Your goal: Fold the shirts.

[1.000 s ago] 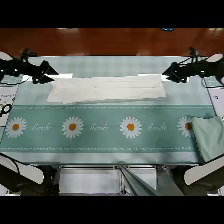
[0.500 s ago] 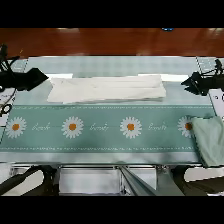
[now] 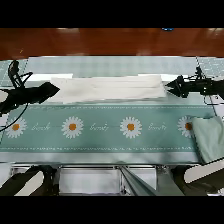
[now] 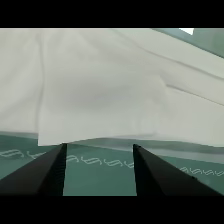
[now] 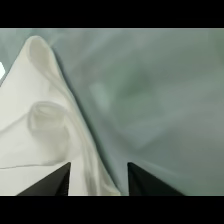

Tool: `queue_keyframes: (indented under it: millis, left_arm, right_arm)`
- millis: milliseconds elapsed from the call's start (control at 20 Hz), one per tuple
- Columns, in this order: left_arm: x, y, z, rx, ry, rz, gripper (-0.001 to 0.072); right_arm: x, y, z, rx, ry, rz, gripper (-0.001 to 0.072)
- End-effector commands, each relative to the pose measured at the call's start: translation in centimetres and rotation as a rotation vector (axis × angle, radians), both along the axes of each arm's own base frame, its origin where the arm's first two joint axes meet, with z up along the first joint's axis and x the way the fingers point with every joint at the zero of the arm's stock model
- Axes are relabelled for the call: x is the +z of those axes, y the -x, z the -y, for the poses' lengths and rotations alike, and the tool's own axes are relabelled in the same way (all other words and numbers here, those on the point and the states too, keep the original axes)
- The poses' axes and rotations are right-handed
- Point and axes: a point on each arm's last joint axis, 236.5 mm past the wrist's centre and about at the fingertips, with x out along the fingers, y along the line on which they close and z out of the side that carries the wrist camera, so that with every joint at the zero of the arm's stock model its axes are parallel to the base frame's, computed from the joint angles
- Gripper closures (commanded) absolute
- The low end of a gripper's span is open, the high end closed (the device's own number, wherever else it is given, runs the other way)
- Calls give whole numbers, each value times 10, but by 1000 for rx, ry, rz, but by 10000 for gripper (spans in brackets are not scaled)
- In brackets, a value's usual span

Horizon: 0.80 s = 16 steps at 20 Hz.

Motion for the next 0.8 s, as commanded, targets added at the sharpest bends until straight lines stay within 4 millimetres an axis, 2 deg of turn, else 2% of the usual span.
queue_keyframes:
  millis: [0, 300, 350, 400, 450, 550, 600, 650, 700, 750]
  left_arm:
    - [2, 0, 6, 6, 31, 3, 201]
    - [4, -1, 8, 12, 51, 6, 201]
    - [4, -1, 8, 12, 51, 6, 201]
    - [4, -1, 8, 12, 51, 6, 201]
    - [4, -1, 8, 12, 51, 6, 201]
    - [5, -1, 10, 14, 63, 8, 203]
    - [7, -2, 13, 14, 79, 12, 290]
    - [9, -2, 18, -1, 87, 21, 618]
    - [12, -2, 29, -41, 89, 40, 683]
    - [17, -2, 46, -82, 114, 55, 683]
  right_arm:
    - [-10, -11, -25, 54, -25, -12, 292]
    - [-7, -34, -67, 122, -24, 6, 298]
    - [-7, -36, -72, 125, -28, 3, 358]
    - [-6, -38, -76, 130, -26, 6, 502]
    - [-5, -37, -79, 147, -24, 15, 682]
    - [4, -29, -83, 205, -34, 24, 684]
    - [12, -21, -80, 244, -23, 31, 684]
    - [21, -12, -76, 284, 4, 31, 684]
    - [35, -1, -72, 339, 27, 41, 684]
    - [54, 10, -71, 394, 46, 66, 684]
